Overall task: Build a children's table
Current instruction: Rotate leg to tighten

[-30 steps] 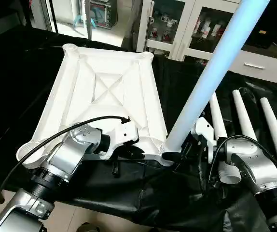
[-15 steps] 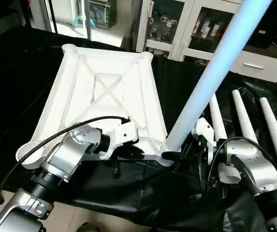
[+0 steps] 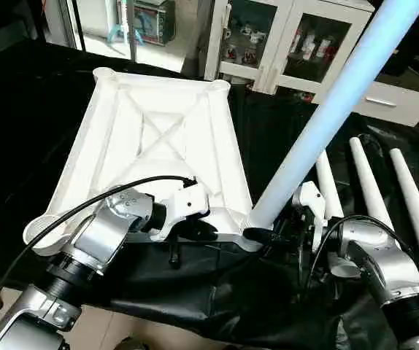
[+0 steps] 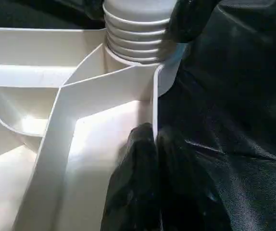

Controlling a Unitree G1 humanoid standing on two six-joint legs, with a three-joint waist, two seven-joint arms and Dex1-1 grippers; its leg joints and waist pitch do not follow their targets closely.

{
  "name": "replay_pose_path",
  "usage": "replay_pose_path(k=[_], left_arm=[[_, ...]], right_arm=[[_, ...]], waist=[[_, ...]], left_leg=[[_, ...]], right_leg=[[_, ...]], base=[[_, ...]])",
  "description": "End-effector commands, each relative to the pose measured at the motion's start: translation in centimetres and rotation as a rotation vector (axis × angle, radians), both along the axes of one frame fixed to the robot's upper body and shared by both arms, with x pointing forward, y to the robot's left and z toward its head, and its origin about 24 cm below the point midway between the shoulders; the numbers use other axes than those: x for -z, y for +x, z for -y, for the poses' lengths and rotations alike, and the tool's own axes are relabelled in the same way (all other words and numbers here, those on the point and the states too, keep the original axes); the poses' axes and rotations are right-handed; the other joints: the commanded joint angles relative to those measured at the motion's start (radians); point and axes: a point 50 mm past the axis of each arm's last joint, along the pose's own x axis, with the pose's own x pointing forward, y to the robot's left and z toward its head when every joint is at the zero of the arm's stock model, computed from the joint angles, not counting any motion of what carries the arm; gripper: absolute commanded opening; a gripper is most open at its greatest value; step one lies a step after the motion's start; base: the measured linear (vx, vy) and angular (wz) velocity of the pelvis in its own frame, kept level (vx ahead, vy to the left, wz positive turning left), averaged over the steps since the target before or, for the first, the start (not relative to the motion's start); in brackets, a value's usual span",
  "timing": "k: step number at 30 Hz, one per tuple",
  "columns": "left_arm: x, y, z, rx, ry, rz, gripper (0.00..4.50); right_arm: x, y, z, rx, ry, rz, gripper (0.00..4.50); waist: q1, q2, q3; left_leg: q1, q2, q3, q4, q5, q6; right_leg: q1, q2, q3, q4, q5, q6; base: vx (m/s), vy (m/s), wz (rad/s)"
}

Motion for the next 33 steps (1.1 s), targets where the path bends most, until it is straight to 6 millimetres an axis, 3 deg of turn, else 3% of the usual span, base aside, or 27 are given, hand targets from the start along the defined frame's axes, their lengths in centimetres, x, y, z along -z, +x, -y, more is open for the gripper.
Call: replay_pose_path(k=[1, 4, 6, 8, 9, 11, 12, 13, 14, 15, 16, 17, 18, 19, 20, 21, 22, 23, 24, 26, 28, 33], left_arm=[[1.5, -1.0, 1.4, 0.048, 0.005, -0.077, 0.0], [1.4, -0.7, 1.7, 0.018, -0.009, -0.072, 0.0], [1.1, 0.3, 2.3, -0.076, -0.033, -0.043, 0.0], [0.9, 1.0, 2.7, -0.14, -0.04, -0.024, 0.0], [0.7, 1.3, 3.0, -0.175, -0.053, -0.021, 0.0], [0.0, 2.2, 3.8, -0.262, -0.089, -0.011, 0.0], [-0.4, 2.5, 4.3, -0.291, -0.098, 0.001, 0.0], [-0.5, 2.6, 4.5, -0.3, -0.1, 0.005, 0.0], [-1.0, 3.1, 5.1, -0.341, -0.12, 0.02, 0.0], [-1.2, 3.2, 5.3, -0.351, -0.125, 0.023, 0.0], [-1.5, 3.5, 5.7, -0.38, -0.139, 0.031, 0.0], [-2.0, 3.8, 6.4, -0.413, -0.152, 0.055, 0.0], [-2.3, 4.0, 6.8, -0.431, -0.157, 0.07, 0.0], [-2.3, 4.0, 6.8, -0.433, -0.157, 0.071, 0.0], [-2.5, 4.1, 7.2, -0.445, -0.156, 0.09, 0.0], [-2.6, 4.2, 7.4, -0.452, -0.157, 0.098, 0.0], [-2.6, 4.1, 7.6, -0.456, -0.157, 0.094, 0.0], [-2.5, 4.0, 7.5, -0.457, -0.152, 0.088, 0.0], [-2.4, 4.0, 7.4, -0.456, -0.151, 0.087, 0.0], [-2.3, 3.9, 7.2, -0.456, -0.144, 0.084, 0.0], [-2.2, 3.9, 7.0, -0.457, -0.14, 0.082, 0.0], [-1.9, 3.8, 6.6, -0.467, -0.13, 0.078, 0.0]], right_arm=[[2.2, 0.3, 1.0, 0.145, -0.112, -0.074, 2.68], [2.9, 0.7, 1.1, 0.22, -0.139, -0.089, 2.67], [4.0, 1.6, 0.9, 0.381, -0.184, -0.104, 2.67], [4.5, 2.2, 0.5, 0.482, -0.202, -0.113, 2.67], [4.6, 2.6, 0.1, 0.533, -0.2, -0.117, 2.67], [4.7, 3.7, -1.4, 0.651, -0.166, -0.149, 2.67], [4.7, 4.1, -2.2, 0.703, -0.136, -0.177, 2.67], [4.8, 4.2, -2.4, 0.719, -0.127, -0.187, 2.67], [4.7, 4.6, -3.4, 0.76, -0.104, -0.212, 2.67], [4.7, 4.7, -3.7, 0.767, -0.101, -0.216, 2.67], [4.6, 4.9, -4.3, 0.793, -0.09, -0.228, 2.67], [4.5, 5.3, -5.1, 0.837, -0.068, -0.251, 2.67], [4.5, 5.4, -5.6, 0.863, -0.056, -0.266, 2.67], [4.5, 5.4, -5.7, 0.865, -0.055, -0.267, 2.67], [4.4, 5.6, -6.3, 0.882, -0.047, -0.278, 2.67], [4.3, 5.7, -6.7, 0.887, -0.048, -0.274, 2.67], [4.1, 5.9, -7.3, 0.894, -0.057, -0.264, 2.67], [4.0, 6.0, -7.6, 0.894, -0.061, -0.259, 2.66], [4.0, 6.0, -7.6, 0.893, -0.061, -0.257, 2.66], [3.9, 6.1, -7.7, 0.89, -0.061, -0.253, 2.66], [3.8, 6.1, -7.7, 0.895, -0.065, -0.248, 2.66], [3.8, 6.4, -7.7, 0.909, -0.061, -0.25, 2.66]], waist=[[-0.005, 0.021, -0.052], [-0.021, 0.023, -0.045], [-0.034, 0.022, -0.04], [-0.056, 0.028, -0.041], [-0.063, 0.032, -0.041], [-0.088, 0.044, -0.035], [-0.09, 0.052, -0.029], [-0.096, 0.056, -0.027], [-0.079, 0.063, -0.021], [-0.032, 0.054, -0.017], [-0.014, 0.048, -0.018], [-0.023, -0.018, -0.015], [-0.031, -0.003, -0.014], [-0.043, -0.016, -0.032], [-0.022, 0.02, -0.044], [-0.029, 0.032, -0.05], [-0.03, 0.044, -0.048], [-0.029, 0.045, -0.046], [-0.033, 0.038, -0.039], [-0.036, 0.026, -0.031], [-0.036, 0.033, -0.032], [-0.036, 0.035, -0.034]], left_leg=[[0.023, 0.002, -0.005, -0.081, -0.414, -0.024], [0.034, 0.0, -0.019, -0.084, -0.549, -0.054], [0.034, -0.002, -0.026, -0.084, -0.591, -0.064], [0.037, -0.007, -0.049, -0.085, -0.65, -0.082], [0.035, -0.007, -0.054, -0.088, -0.661, -0.082], [0.03, 0.001, -0.075, -0.109, -0.754, -0.087], [0.034, 0.005, -0.077, -0.118, -0.796, -0.088], [0.027, 0.019, -0.08, -0.138, -0.855, -0.082], [-0.001, 0.037, -0.065, -0.182, -0.891, -0.075], [-0.037, 0.05, -0.029, -0.222, -0.901, -0.042], [-0.012, 0.045, -0.006, -0.218, -0.85, -0.035], [0.108, -0.031, -0.01, -0.012, -0.609, -0.05], [0.142, -0.043, -0.029, 0.091, -0.462, -0.042], [-0.017, -0.021, -0.065, 0.026, -0.226, -0.041], [-0.012, -0.001, -0.069, -0.053, -0.257, -0.084], [0.0, 0.001, -0.072, -0.06, -0.28, -0.094], [0.013, 0.006, -0.071, -0.074, -0.312, -0.103], [0.026, 0.005, -0.059, -0.077, -0.342, -0.097], [0.022, 0.003, -0.056, -0.081, -0.373, -0.091], [0.032, -0.005, -0.055, -0.074, -0.492, -0.075], [0.031, -0.003, -0.06, -0.076, -0.493, -0.071], [0.03, 0.003, -0.058, -0.089, -0.44, -0.07]], right_leg=[[0.032, -0.004, 0.013, -0.071, -0.347, -0.17], [0.023, -0.008, 0.005, -0.091, -0.511, -0.127], [0.018, -0.008, 0.0, -0.099, -0.574, -0.109], [0.028, -0.011, -0.026, -0.118, -0.677, -0.067], [0.034, -0.012, -0.031, -0.12, -0.667, -0.069], [0.054, -0.007, -0.064, -0.121, -0.588, -0.087], [0.053, -0.002, -0.072, -0.12, -0.568, -0.097], [0.075, 0.003, -0.087, -0.095, -0.495, -0.112], [0.111, 0.013, -0.082, -0.014, -0.377, -0.126], [0.138, 0.021, -0.057, 0.095, -0.255, -0.101], [0.113, 0.019, -0.027, 0.096, -0.301, -0.087], [-0.048, -0.046, -0.007, -0.14, -0.92, -0.001], [-0.083, -0.118, -0.001, -0.2, -1.144, -0.013], [0.068, -0.137, 0.006, -0.119, -1.092, -0.011], [0.077, -0.07, -0.029, -0.088, -0.788, -0.046], [0.068, -0.048, -0.039, -0.07, -0.621, -0.073], [0.062, -0.033, -0.04, -0.061, -0.393, -0.129], [0.054, -0.03, -0.035, -0.066, -0.319, -0.166], [0.053, -0.026, -0.036, -0.069, -0.347, -0.167], [0.042, -0.032, -0.042, -0.101, -0.586, -0.102], [0.046, -0.039, -0.047, -0.112, -0.639, -0.075], [0.052, -0.035, -0.043, -0.11, -0.516, -0.105]], base=[[0.0, 0.0, 0.0], [0.0, 0.0, 0.0], [0.0, 0.0, 0.0], [-0.066, 0.009, -0.12], [-0.076, 0.016, -0.15], [-0.077, 0.035, -0.17], [-0.078, 0.034, -0.16], [-0.088, 0.018, -0.12], [-0.125, -0.004, -0.04], [-0.125, -0.004, -0.04], [-0.085, -0.061, 0.12], [0.003, -0.126, 0.12], [0.003, -0.126, 0.12], [0.062, -0.054, -0.42], [0.044, 0.043, -0.52], [0.044, 0.043, -0.52], [0.0, 0.0, 0.0], [0.0, 0.0, 0.0], [0.0, 0.0, 0.0], [0.0, 0.0, 0.0], [0.0, 0.0, 0.0], [0.0, 0.0, 0.0]])
